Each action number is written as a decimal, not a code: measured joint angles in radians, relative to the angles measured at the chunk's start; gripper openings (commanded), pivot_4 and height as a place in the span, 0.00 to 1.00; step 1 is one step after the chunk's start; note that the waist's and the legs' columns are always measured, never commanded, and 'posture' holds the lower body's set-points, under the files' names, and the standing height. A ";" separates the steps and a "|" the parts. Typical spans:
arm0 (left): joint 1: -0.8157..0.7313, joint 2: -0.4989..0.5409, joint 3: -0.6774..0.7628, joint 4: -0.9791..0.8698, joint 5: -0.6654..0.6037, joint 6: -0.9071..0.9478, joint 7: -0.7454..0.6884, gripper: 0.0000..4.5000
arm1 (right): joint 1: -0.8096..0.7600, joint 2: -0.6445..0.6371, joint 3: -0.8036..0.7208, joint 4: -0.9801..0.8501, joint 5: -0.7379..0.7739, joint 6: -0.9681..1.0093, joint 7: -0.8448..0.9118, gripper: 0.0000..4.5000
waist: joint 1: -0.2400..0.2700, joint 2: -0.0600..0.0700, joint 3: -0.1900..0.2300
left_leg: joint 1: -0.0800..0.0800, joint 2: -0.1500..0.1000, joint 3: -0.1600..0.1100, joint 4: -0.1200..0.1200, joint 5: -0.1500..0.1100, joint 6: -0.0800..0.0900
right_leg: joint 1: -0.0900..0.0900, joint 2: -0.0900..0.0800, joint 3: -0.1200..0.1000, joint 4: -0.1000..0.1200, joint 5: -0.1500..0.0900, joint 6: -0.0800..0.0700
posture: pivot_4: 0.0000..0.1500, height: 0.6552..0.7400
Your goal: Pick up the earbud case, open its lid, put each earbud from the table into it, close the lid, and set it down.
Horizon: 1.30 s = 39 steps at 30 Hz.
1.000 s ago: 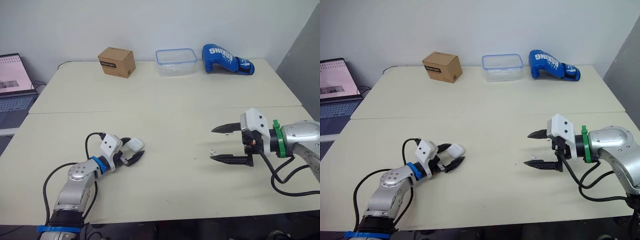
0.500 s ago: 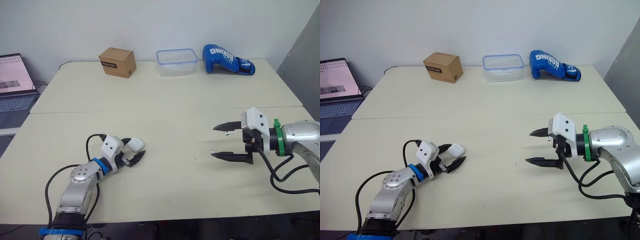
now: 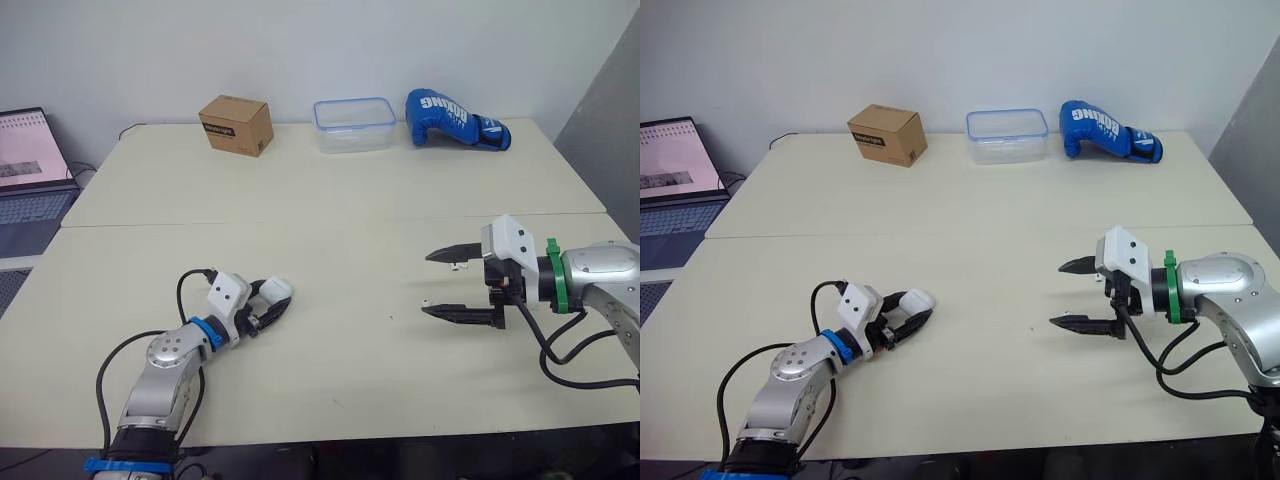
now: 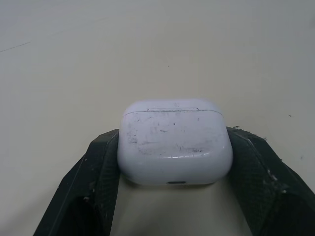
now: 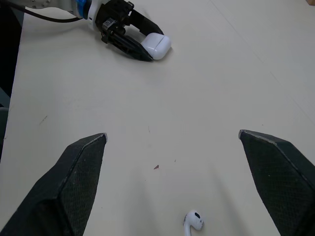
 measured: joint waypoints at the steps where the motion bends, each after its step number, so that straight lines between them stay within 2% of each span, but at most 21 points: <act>1: 0.000 0.000 0.000 0.000 0.002 -0.001 0.001 0.62 | 0.000 0.000 0.000 0.000 0.000 0.000 0.000 1.00 | 0.000 0.000 0.000 | 0.000 0.000 0.000 0.000 0.000 0.000 | 0.000 0.000 0.000 0.000 0.000 0.000 | 1.00 0.89; 7: 0.005 0.003 -0.003 -0.002 0.013 -0.028 0.000 0.62 | -0.009 0.003 0.002 0.000 0.002 0.019 -0.002 1.00 | -0.001 0.000 0.000 | 0.000 0.000 0.000 0.000 0.000 0.000 | 0.000 0.000 0.000 0.000 0.000 0.000 | 1.00 0.89; 14: -0.116 0.040 -0.028 -0.036 0.040 -0.086 -0.038 0.62 | -0.190 0.033 0.005 0.017 0.079 0.182 -0.051 1.00 | -0.001 -0.001 0.001 | -0.001 0.000 -0.001 0.000 0.000 0.000 | -0.001 0.000 -0.001 0.000 0.000 0.000 | 1.00 0.89; 16: -0.187 0.063 -0.035 -0.049 0.043 -0.105 -0.070 0.62 | -0.252 0.071 0.003 0.056 0.121 0.297 -0.097 1.00 | -0.003 -0.001 0.001 | -0.002 0.000 -0.001 0.000 0.000 0.000 | -0.002 0.000 -0.001 -0.001 0.000 0.000 | 1.00 0.89; 20: -0.335 0.081 -0.076 -0.085 0.042 -0.171 -0.149 0.62 | -0.358 0.202 -0.062 0.141 0.303 0.596 -0.206 1.00 | -0.003 -0.001 0.001 | -0.002 0.000 -0.001 0.000 0.000 0.000 | -0.002 0.000 -0.001 -0.001 0.000 0.000 | 1.00 0.89; 27: -0.437 0.092 -0.169 -0.032 0.059 -0.273 -0.285 0.62 | -0.418 0.403 -0.206 0.231 0.453 0.955 -0.429 1.00 | -0.007 -0.001 0.001 | -0.003 0.000 -0.001 0.000 0.000 0.000 | -0.005 0.000 0.000 0.001 0.001 -0.001 | 1.00 0.89; 32: -0.507 0.087 -0.193 -0.005 0.062 -0.322 -0.329 0.62 | -0.454 0.455 -0.272 0.326 0.554 1.004 -0.573 1.00 | -0.013 -0.001 0.001 | -0.003 -0.001 -0.001 0.000 0.000 0.000 | -0.004 0.000 0.000 0.001 0.001 -0.001 | 1.00 0.89; 39: -0.579 0.049 -0.206 0.008 0.063 -0.351 -0.350 0.62 | -0.467 0.490 -0.280 0.416 0.704 1.004 -0.758 1.00 | -0.032 -0.001 0.001 | -0.003 -0.001 -0.001 0.000 0.000 0.000 | -0.005 0.000 0.000 0.001 0.001 -0.001 | 1.00 0.89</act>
